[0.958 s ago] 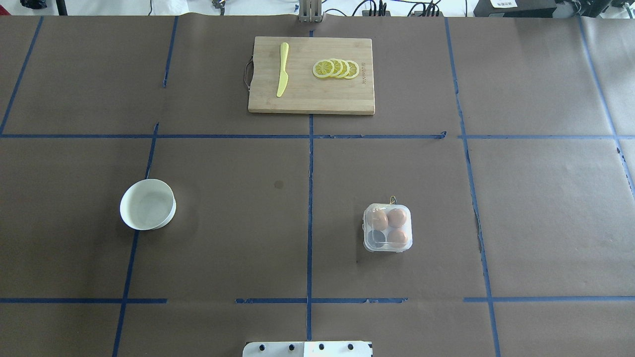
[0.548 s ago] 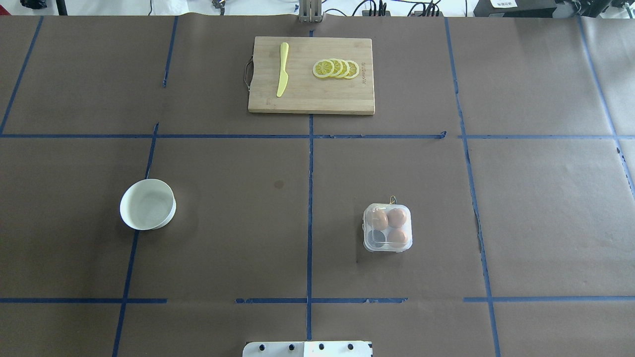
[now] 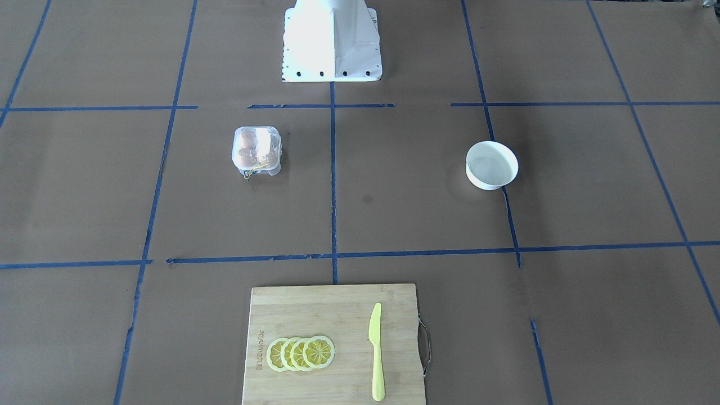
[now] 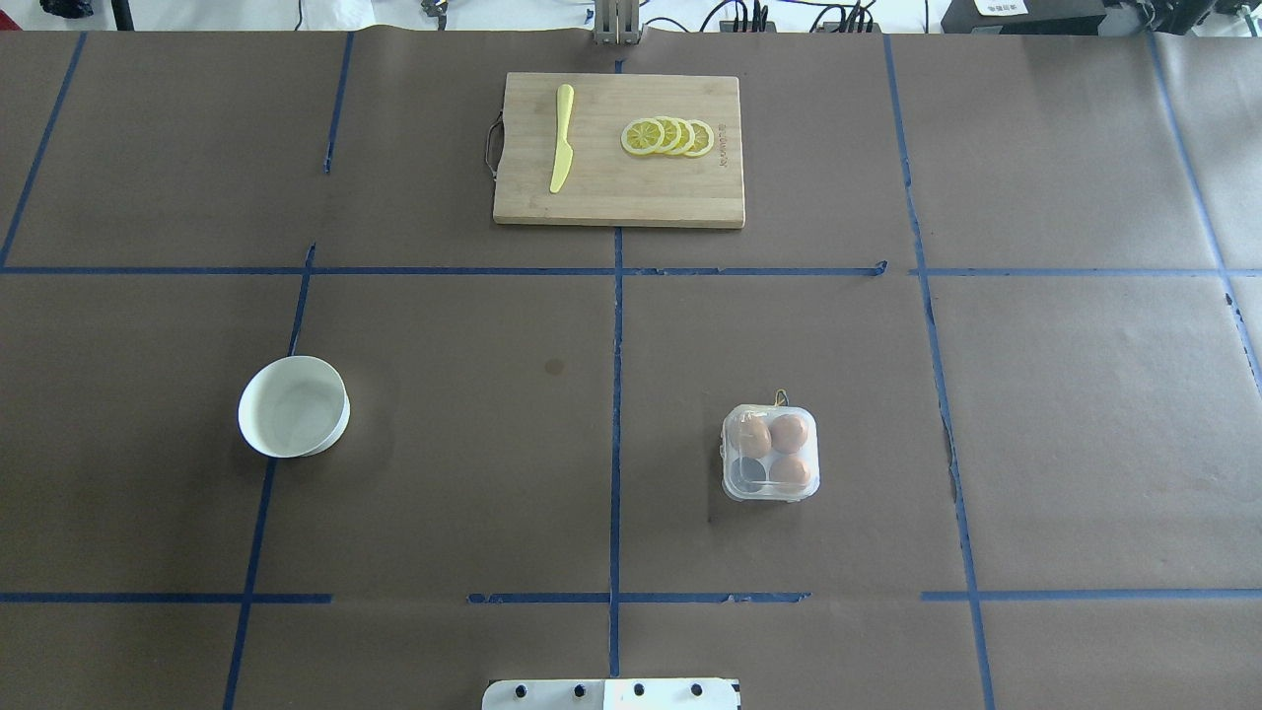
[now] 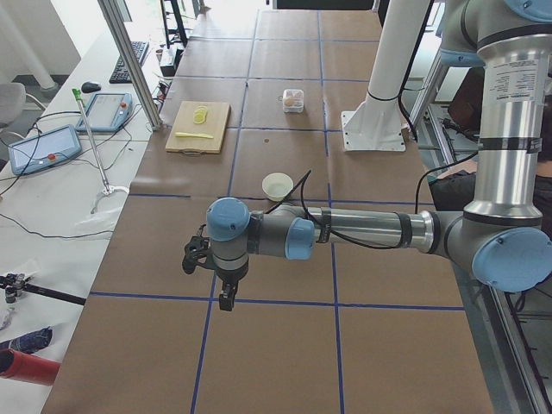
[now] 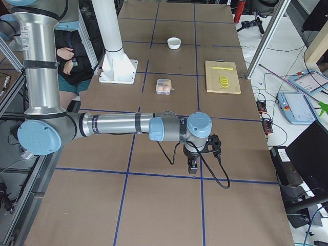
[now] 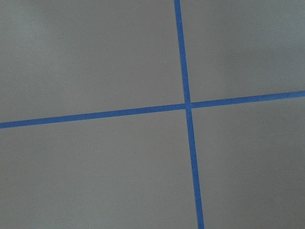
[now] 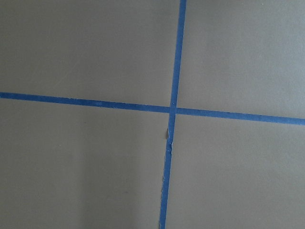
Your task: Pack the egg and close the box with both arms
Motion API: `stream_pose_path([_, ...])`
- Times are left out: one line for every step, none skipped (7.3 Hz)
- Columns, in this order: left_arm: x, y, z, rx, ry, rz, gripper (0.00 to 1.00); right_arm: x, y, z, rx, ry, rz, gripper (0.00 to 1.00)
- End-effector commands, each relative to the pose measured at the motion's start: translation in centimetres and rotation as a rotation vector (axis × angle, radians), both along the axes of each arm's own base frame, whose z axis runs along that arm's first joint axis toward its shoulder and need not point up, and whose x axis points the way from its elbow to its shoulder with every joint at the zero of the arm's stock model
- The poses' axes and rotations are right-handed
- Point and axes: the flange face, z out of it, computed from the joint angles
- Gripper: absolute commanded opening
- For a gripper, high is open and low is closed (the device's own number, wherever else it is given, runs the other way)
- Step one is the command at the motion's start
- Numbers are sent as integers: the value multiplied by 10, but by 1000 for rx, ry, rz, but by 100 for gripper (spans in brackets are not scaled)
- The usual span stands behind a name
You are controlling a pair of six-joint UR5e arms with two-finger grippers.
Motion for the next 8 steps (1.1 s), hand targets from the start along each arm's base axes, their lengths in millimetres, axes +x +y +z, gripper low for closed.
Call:
stream_pose_path([20, 0, 0, -12, 46, 37, 100, 0, -1, -1, 2, 0, 1, 100])
stream_pose_path([24, 3, 13, -31, 40, 46, 100, 0, -1, -2, 4, 0, 1, 100])
stream_pose_path([24, 3, 15, -34, 40, 46, 100, 0, -1, -4, 9, 0, 1, 100])
stream_pose_path([24, 2, 14, -34, 40, 46, 100, 0, -1, -5, 10, 0, 1, 100])
stream_pose_path([24, 3, 15, -37, 41, 48, 100, 0, -1, -5, 10, 0, 1, 100])
stream_pose_path([24, 2, 13, -34, 41, 47, 100, 0, -1, -5, 10, 0, 1, 100])
stream_pose_path([24, 2, 14, -36, 41, 48, 100, 0, -1, -5, 11, 0, 0, 100])
stream_pose_path([24, 2, 13, -34, 41, 48, 100, 0, -1, -4, 11, 0, -1, 100])
